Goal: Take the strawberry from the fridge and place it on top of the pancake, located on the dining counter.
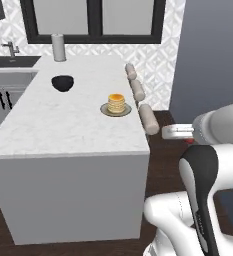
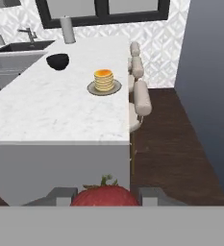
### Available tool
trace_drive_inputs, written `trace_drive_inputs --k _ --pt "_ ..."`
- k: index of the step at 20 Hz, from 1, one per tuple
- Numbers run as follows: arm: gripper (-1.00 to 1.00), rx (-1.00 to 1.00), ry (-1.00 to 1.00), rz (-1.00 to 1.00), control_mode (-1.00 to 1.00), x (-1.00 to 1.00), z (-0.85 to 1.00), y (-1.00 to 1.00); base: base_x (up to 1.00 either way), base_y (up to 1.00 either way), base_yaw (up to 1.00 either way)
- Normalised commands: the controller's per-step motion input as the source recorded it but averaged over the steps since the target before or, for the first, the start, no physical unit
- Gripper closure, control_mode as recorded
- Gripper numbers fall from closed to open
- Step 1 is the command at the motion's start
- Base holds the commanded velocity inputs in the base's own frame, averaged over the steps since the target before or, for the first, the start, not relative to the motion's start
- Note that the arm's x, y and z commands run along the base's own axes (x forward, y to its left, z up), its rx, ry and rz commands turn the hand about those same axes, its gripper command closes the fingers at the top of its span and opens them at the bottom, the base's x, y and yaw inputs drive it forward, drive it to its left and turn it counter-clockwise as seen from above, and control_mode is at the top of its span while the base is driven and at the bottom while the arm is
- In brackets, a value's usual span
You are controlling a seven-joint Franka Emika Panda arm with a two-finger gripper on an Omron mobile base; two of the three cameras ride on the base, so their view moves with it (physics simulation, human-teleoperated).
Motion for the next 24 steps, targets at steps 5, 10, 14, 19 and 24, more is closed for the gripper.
trace_drive_inputs --k 5,10,14,19,24 --pt "1.00 0.00 0.00 0.00 1.00 0.00 0.00 0.00 0.36 -0.97 0.43" --pt "1.00 0.00 0.00 0.00 1.00 0.00 0.00 0.00 0.10 -0.96 0.50" --pt "1.00 0.00 0.00 0.00 1.00 0.00 0.00 0.00 0.00 -0.98 0.50" --pt "1.00 0.00 0.00 0.00 1.00 0.00 0.00 0.00 0.06 -0.92 0.53" --pt "1.00 0.00 0.00 0.00 1.00 0.00 0.00 0.00 0.33 -0.76 0.58"
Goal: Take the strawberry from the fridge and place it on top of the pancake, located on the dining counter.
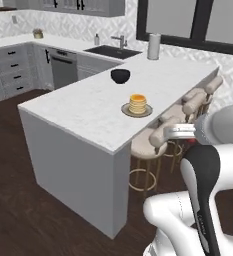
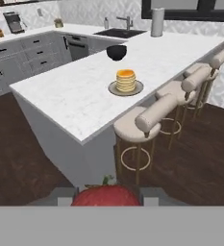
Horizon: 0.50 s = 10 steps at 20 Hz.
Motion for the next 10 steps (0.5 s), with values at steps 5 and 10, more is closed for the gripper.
trace_drive_inputs --k 5,10 --pt "1.00 0.00 0.00 0.00 1.00 0.00 0.00 0.00 0.39 -0.66 0.62" --pt "1.00 0.00 0.00 0.00 1.00 0.00 0.00 0.00 0.15 -0.77 0.60"
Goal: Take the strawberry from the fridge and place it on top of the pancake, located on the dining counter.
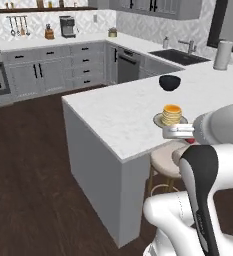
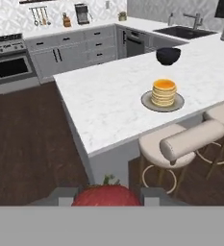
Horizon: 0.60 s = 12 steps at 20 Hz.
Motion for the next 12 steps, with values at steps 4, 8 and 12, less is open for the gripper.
trace_drive_inputs --k 4,8,12 --pt "1.00 0.00 0.00 0.00 1.00 0.00 0.00 0.00 0.00 -0.95 0.54" --pt "1.00 0.00 0.00 0.00 1.00 0.00 0.00 0.00 0.00 -0.95 0.54" --pt "1.00 0.00 0.00 0.00 1.00 0.00 0.00 0.00 0.08 -0.93 0.51"
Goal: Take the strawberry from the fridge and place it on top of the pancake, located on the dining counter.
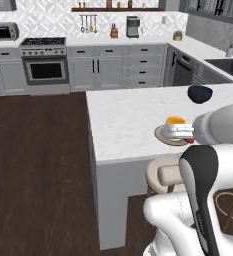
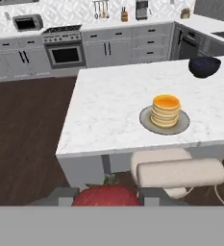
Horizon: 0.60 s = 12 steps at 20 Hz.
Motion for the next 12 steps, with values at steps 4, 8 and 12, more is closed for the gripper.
trace_drive_inputs --k 4,8,12 --pt "1.00 0.00 0.00 0.00 1.00 0.00 0.00 0.00 0.19 -1.00 0.29" --pt "1.00 0.00 0.00 0.00 1.00 0.00 0.00 0.00 0.35 -0.84 0.19" --pt "1.00 0.00 0.00 0.00 1.00 0.00 0.00 0.00 0.56 -0.11 0.02"
